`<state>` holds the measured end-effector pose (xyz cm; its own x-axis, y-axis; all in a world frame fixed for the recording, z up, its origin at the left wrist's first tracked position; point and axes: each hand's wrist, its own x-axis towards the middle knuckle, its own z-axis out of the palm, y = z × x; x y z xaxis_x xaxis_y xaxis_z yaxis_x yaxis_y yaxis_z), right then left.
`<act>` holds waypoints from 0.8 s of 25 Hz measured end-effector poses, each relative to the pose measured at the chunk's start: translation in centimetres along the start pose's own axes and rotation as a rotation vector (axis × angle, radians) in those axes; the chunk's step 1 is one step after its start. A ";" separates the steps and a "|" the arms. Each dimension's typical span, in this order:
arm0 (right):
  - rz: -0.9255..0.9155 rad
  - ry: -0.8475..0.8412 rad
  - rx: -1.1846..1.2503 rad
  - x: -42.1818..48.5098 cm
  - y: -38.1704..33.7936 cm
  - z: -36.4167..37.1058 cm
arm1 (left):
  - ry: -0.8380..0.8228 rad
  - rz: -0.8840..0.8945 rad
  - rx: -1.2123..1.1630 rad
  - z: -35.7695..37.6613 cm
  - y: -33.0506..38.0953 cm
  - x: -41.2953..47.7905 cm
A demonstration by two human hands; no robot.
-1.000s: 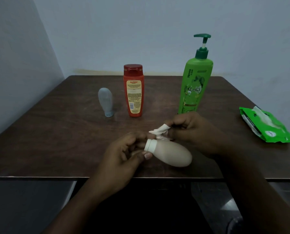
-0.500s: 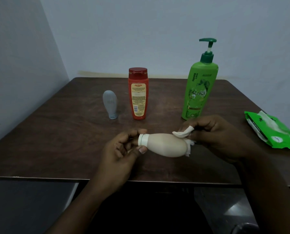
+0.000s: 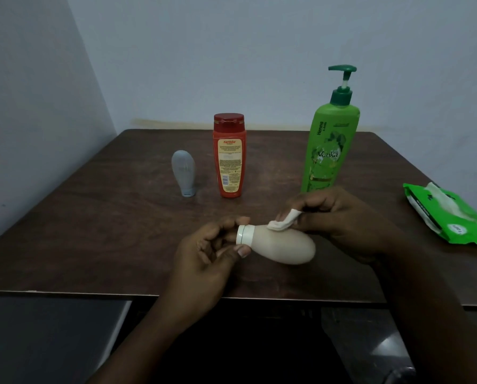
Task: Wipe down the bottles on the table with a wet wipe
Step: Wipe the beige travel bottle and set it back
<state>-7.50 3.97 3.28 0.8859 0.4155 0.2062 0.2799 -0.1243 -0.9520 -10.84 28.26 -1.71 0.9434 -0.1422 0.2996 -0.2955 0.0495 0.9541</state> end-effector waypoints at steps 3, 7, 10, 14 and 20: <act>-0.017 0.098 0.064 -1.4 0.2 -0.6 | 0.078 0.020 -0.030 0.4 0.2 -0.1; -0.037 0.240 0.120 -2.8 0.5 -0.4 | 0.203 0.043 -0.101 0.9 0.5 -0.2; -0.087 0.466 0.029 -2.6 0.9 1.7 | 0.299 0.046 -0.202 1.7 0.5 -0.4; -0.213 0.752 -0.261 -2.6 0.8 6.9 | 0.330 0.000 -0.274 2.8 0.6 -0.8; -0.337 0.679 -0.497 -3.6 2.3 11.5 | 0.297 -0.030 -0.360 3.0 0.9 -1.2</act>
<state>-14.26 12.55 -2.27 0.7118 -0.1006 0.6952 0.5517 -0.5325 -0.6419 -12.66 25.55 -1.16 0.9685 0.1381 0.2071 -0.2457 0.3967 0.8845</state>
